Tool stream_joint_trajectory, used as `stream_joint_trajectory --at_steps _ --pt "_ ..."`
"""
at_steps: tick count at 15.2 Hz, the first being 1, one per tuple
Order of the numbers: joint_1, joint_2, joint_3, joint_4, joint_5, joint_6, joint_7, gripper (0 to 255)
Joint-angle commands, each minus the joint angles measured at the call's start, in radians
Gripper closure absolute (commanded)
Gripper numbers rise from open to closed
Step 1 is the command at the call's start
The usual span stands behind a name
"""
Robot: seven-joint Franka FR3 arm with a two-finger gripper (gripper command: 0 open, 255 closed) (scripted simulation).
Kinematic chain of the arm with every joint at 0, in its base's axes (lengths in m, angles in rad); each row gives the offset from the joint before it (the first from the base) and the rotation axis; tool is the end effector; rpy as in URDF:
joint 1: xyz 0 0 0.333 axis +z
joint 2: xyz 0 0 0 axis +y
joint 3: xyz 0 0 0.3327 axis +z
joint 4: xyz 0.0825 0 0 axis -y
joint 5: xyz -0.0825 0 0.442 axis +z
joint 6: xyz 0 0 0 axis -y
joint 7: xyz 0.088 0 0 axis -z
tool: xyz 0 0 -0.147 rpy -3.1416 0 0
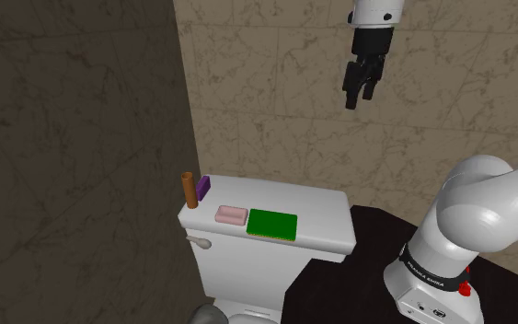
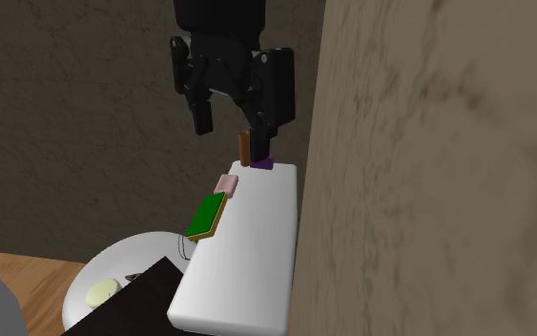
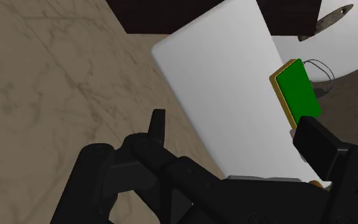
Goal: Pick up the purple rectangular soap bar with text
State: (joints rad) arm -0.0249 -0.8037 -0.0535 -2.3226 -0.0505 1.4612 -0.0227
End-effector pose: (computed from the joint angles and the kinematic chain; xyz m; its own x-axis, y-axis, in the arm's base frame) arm 0.3327 -0.0379 0.5763 0.9974 -0.0425 -0.0587 -0.0420 -0.9991 0.0106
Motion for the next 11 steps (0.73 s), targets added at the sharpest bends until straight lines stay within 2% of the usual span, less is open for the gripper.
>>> stream_joint_trajectory --at_steps 1,11 --pt "0.0 0.0 0.0 0.0 0.0 0.0 0.0 0" --pt "0.008 0.208 0.153 -0.057 0.114 0.279 0.272 0"
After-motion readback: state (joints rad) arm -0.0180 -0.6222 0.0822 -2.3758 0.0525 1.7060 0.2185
